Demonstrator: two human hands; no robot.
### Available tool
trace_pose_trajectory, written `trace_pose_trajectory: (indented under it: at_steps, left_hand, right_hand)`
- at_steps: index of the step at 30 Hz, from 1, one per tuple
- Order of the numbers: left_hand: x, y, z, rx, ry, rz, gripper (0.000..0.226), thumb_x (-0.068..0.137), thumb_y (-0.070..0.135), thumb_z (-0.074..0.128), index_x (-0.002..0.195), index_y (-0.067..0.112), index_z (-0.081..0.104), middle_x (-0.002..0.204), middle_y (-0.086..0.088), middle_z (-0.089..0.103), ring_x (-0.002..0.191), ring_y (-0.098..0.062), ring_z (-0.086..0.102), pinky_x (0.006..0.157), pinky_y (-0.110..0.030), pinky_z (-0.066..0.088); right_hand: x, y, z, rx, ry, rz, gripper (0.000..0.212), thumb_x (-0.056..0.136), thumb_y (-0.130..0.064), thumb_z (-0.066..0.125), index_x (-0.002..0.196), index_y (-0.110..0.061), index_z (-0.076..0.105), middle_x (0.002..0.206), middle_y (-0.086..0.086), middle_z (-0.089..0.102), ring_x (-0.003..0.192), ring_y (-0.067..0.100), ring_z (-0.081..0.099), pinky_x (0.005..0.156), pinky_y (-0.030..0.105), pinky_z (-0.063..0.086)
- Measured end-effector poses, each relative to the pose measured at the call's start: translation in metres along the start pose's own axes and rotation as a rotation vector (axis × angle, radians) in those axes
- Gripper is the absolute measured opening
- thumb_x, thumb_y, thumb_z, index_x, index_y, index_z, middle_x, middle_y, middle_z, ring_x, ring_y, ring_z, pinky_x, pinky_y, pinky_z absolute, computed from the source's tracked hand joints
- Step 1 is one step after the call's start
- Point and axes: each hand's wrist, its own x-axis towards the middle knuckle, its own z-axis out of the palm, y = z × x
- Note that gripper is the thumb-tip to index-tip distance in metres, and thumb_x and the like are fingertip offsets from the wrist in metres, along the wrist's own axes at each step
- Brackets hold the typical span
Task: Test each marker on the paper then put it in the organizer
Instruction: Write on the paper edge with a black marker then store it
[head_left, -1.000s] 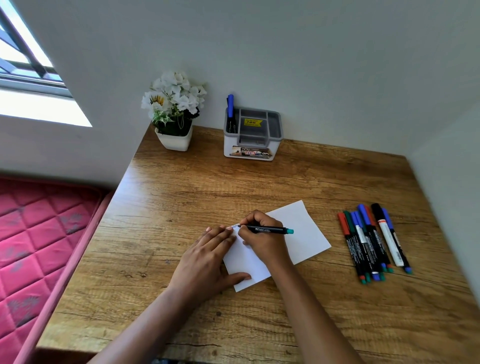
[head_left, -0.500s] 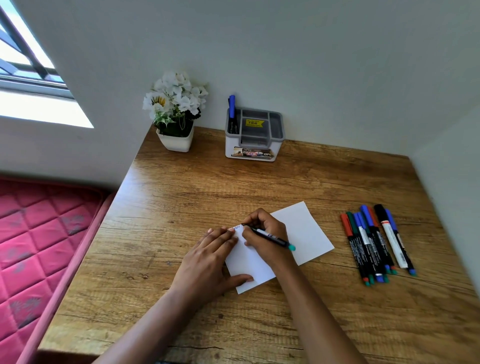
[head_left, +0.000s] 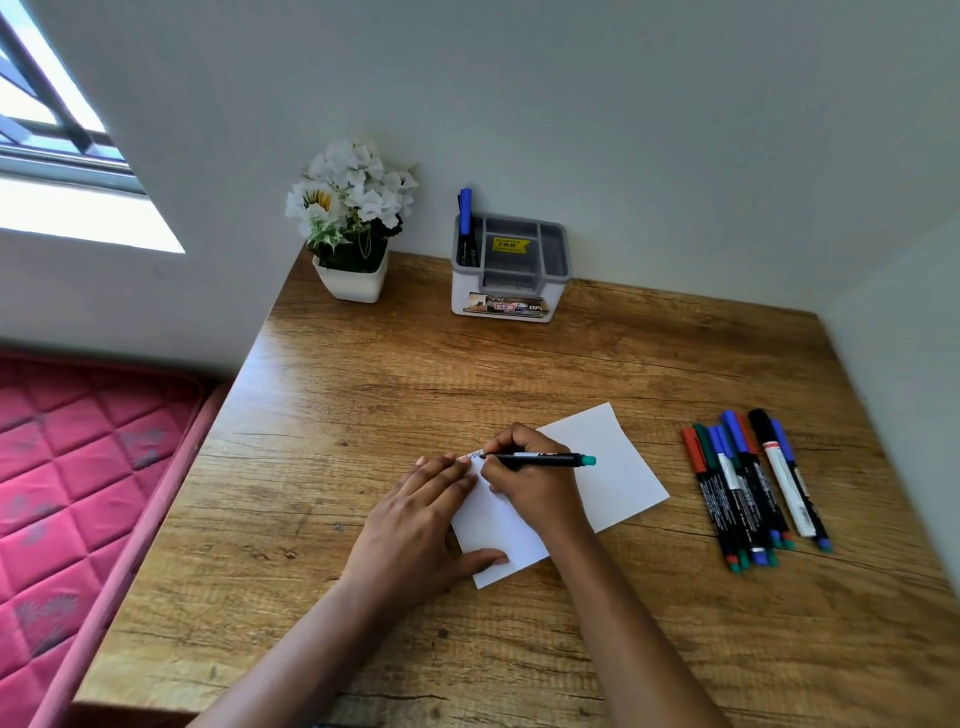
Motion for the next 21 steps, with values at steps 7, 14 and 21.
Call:
trace_pose_trajectory:
  at_steps: [7, 14, 21]
  left_hand:
    - [-0.0007, 0.0003, 0.0, 0.005, 0.009, -0.003, 0.087, 0.078, 0.08, 0.038, 0.125, 0.011, 0.061, 0.132, -0.003, 0.058, 0.127, -0.019, 0.049, 0.11, -0.031, 0.021]
    - [-0.0011, 0.0, -0.0002, 0.032, 0.005, -0.007, 0.087, 0.079, 0.082, 0.033, 0.125, 0.013, 0.062, 0.132, -0.001, 0.058, 0.127, -0.017, 0.049, 0.11, -0.031, 0.028]
    - [-0.0005, -0.001, 0.0027, 0.015, 0.018, -0.002, 0.086, 0.079, 0.08, 0.037, 0.125, 0.012, 0.061, 0.133, -0.002, 0.058, 0.128, -0.018, 0.048, 0.109, -0.035, 0.03]
  right_hand:
    - [0.0005, 0.0016, 0.0015, 0.014, 0.036, 0.028, 0.006, 0.079, -0.007, 0.068, 0.08, -0.012, 0.066, 0.076, -0.005, 0.067, 0.074, 0.003, 0.064, 0.062, 0.03, 0.06]
    - [0.0003, 0.0018, 0.0018, 0.008, 0.039, 0.033, 0.004, 0.079, -0.007, 0.069, 0.08, -0.01, 0.066, 0.075, -0.005, 0.066, 0.071, 0.001, 0.064, 0.061, 0.028, 0.059]
    - [0.0002, 0.0005, 0.0026, 0.043, 0.057, 0.055, 0.004, 0.079, -0.005, 0.068, 0.079, -0.009, 0.065, 0.076, -0.002, 0.067, 0.07, 0.003, 0.064, 0.06, 0.027, 0.059]
